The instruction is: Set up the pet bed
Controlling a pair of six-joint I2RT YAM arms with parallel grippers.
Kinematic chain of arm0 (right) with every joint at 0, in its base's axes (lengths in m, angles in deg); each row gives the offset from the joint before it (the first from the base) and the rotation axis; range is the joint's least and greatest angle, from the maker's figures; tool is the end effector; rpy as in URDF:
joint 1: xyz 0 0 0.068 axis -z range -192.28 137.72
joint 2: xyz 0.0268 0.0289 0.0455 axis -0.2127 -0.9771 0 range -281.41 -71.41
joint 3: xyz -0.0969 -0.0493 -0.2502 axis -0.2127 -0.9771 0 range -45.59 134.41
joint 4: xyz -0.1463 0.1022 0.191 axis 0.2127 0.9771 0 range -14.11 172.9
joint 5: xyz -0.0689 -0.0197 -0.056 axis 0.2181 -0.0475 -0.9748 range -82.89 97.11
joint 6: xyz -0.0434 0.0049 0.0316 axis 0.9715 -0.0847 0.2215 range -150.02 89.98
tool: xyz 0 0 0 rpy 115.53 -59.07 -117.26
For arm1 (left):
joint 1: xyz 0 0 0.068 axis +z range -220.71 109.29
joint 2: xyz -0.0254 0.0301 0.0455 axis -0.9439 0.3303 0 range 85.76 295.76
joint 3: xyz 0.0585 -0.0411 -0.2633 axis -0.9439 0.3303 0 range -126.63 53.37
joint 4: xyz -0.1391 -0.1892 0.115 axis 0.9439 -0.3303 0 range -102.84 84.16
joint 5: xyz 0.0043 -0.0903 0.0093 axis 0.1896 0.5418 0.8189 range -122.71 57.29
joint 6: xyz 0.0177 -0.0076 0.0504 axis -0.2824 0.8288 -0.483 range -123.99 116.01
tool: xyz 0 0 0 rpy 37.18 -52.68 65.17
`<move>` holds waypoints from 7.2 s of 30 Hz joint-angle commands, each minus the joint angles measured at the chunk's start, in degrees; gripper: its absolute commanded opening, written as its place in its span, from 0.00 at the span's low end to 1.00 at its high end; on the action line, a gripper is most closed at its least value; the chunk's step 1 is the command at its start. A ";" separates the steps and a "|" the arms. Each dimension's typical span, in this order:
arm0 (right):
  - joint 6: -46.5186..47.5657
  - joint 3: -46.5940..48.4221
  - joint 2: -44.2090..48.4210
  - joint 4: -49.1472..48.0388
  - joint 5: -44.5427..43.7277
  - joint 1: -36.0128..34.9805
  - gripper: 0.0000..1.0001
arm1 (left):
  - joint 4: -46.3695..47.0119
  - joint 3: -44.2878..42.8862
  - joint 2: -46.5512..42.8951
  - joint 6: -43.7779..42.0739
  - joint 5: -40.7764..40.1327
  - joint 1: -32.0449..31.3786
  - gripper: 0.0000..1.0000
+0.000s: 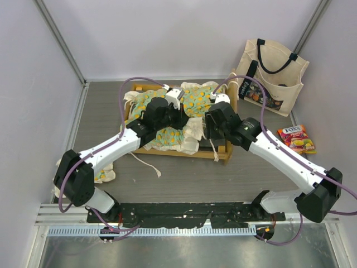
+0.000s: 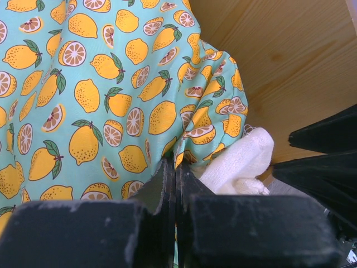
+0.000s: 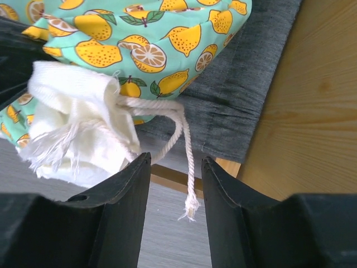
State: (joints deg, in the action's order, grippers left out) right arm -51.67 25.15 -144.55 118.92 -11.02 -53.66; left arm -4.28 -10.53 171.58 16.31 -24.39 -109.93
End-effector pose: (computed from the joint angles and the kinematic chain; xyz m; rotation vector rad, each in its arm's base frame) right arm 0.2073 0.1678 0.3391 -0.2476 2.3080 0.1811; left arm 0.2702 -0.2270 0.3029 0.4307 1.9671 -0.8212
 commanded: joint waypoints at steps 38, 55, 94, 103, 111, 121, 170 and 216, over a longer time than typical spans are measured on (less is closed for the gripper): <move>-5.52 -11.06 6.86 -12.53 6.78 4.03 0.01 | 4.24 0.71 -0.57 2.03 3.29 2.83 0.00; 8.11 -4.04 14.79 1.18 30.50 4.12 0.02 | 2.65 -0.53 0.66 0.54 4.69 3.45 0.00; 0.38 -6.66 -6.31 -8.99 -0.77 -0.10 0.50 | 2.48 0.27 0.40 0.54 5.57 4.15 0.00; 2.75 -14.22 -6.65 -24.11 -0.15 1.39 0.50 | 2.04 0.18 0.58 0.71 5.57 4.15 0.00; 5.04 -17.03 -5.26 -29.05 -1.82 2.98 0.21 | 1.69 0.44 0.40 0.89 5.39 4.15 0.00; 4.78 -17.92 4.32 -27.11 -4.27 3.15 0.01 | 1.78 0.44 -0.04 1.15 5.48 4.15 0.00; -4.63 -23.01 13.21 -27.38 0.38 3.15 0.01 | 3.97 0.71 0.40 2.65 5.92 4.24 0.00; -10.60 -15.28 25.87 -3.30 -18.41 2.19 0.62 | -3.32 -11.24 11.65 3.26 23.85 0.99 0.00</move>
State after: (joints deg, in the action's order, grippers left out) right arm -59.30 8.69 -116.86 111.82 -16.20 -51.76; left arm -6.51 -18.31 182.66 19.69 -1.57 -107.92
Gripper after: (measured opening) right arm 0.614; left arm 0.011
